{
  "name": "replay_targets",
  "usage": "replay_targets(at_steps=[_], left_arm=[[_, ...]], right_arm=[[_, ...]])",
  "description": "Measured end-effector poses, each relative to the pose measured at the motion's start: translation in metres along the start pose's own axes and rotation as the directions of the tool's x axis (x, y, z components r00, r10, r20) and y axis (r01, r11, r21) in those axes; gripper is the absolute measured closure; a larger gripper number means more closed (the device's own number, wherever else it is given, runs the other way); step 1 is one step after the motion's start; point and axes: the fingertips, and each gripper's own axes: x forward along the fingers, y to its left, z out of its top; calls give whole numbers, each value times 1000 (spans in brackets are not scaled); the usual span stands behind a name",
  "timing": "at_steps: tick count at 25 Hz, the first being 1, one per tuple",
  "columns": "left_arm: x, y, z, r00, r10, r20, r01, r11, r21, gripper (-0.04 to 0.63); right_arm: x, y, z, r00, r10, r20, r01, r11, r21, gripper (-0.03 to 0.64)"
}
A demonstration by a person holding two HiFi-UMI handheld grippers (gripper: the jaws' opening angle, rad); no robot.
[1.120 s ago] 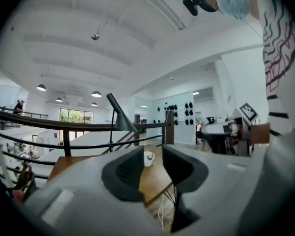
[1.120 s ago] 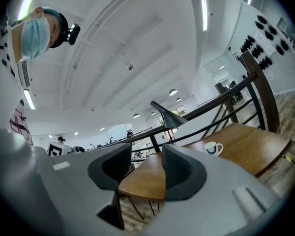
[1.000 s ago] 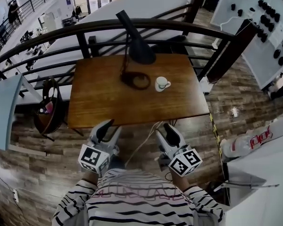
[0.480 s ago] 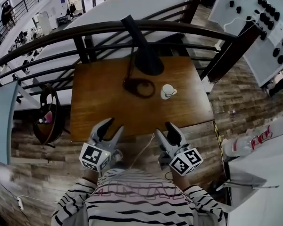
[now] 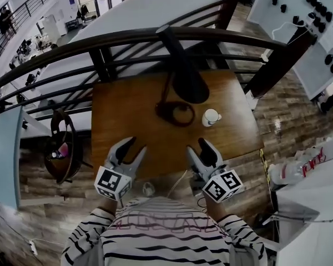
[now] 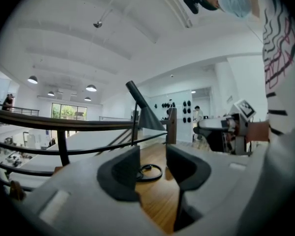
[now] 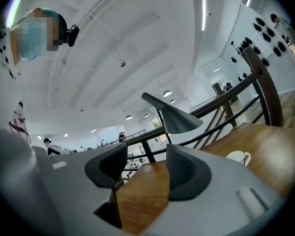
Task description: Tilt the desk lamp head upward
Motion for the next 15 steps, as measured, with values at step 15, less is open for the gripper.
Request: replay_targets(at_steps=[15], left_arm=[[54, 62, -4, 995, -91, -30, 91, 996, -1, 436]], right_arm=[[60, -33, 3, 994, -102, 28, 101, 994, 41, 387]])
